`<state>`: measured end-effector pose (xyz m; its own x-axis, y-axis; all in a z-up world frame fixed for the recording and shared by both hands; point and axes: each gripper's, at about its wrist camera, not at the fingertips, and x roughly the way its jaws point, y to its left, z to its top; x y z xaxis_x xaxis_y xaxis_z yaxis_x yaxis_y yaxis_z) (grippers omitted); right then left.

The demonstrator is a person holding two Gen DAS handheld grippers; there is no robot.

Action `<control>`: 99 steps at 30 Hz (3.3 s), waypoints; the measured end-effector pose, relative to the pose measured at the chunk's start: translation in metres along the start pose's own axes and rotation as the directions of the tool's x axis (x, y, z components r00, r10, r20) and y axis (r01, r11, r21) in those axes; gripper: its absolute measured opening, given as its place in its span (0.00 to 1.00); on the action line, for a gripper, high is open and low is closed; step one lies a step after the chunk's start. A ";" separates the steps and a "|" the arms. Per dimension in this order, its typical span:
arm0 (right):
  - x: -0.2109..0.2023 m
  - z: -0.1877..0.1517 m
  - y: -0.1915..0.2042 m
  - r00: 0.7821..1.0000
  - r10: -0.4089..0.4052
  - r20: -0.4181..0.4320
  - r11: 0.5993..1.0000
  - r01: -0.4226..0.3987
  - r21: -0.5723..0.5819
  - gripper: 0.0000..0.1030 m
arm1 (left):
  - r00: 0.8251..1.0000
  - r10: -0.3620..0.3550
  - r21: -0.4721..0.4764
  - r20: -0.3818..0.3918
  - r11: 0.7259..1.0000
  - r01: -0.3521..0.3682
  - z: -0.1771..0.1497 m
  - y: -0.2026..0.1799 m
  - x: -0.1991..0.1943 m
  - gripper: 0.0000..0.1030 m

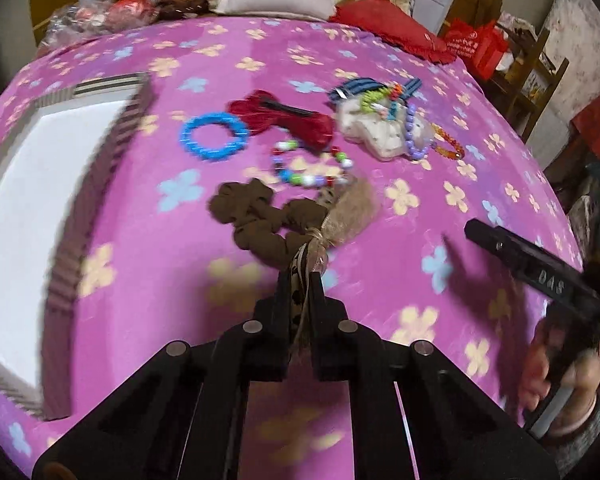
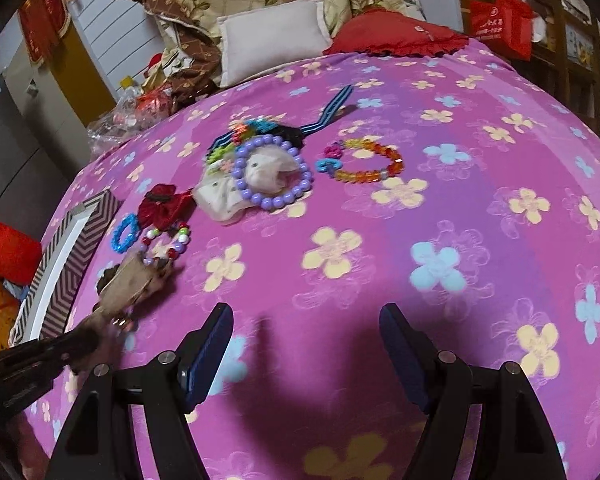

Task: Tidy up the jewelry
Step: 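Grasp the brown scrunchie with leopard bow using the left tool, then lift the brown scrunchie with the left tool while the right tool approaches the multicolour bracelet, then carry the scrunchie over the tray with the left tool while the right tool grasps the multicolour bracelet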

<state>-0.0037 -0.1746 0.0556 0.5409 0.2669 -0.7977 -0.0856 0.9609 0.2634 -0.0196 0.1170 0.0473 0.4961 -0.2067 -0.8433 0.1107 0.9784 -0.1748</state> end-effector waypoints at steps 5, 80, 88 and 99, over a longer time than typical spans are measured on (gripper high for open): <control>0.004 0.002 0.027 0.999 0.021 -0.030 0.999 -0.023 -0.048 0.71 | 0.999 0.018 0.005 0.026 1.000 -0.018 -0.014 0.024 -0.009 0.06; 0.072 0.039 0.125 0.987 -0.123 -0.104 0.966 0.095 -0.242 0.46 | 0.991 -0.103 0.057 0.085 0.994 0.098 -0.027 0.054 -0.032 0.11; 0.085 0.036 0.131 0.984 -0.155 -0.088 0.945 0.122 -0.302 0.32 | 0.994 -0.106 0.102 0.014 0.989 0.104 -0.030 0.038 -0.004 0.40; 0.078 0.038 0.129 0.990 -0.099 -0.104 0.968 0.072 -0.239 0.08 | 0.996 -0.085 0.109 -0.017 0.990 0.087 -0.029 0.031 0.009 0.12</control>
<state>0.0590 -0.0323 0.0477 0.4568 0.1764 -0.8719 -0.2443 0.9673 0.0677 -0.0370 0.1461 0.0194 0.4698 -0.2895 -0.8340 0.2462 0.9502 -0.1911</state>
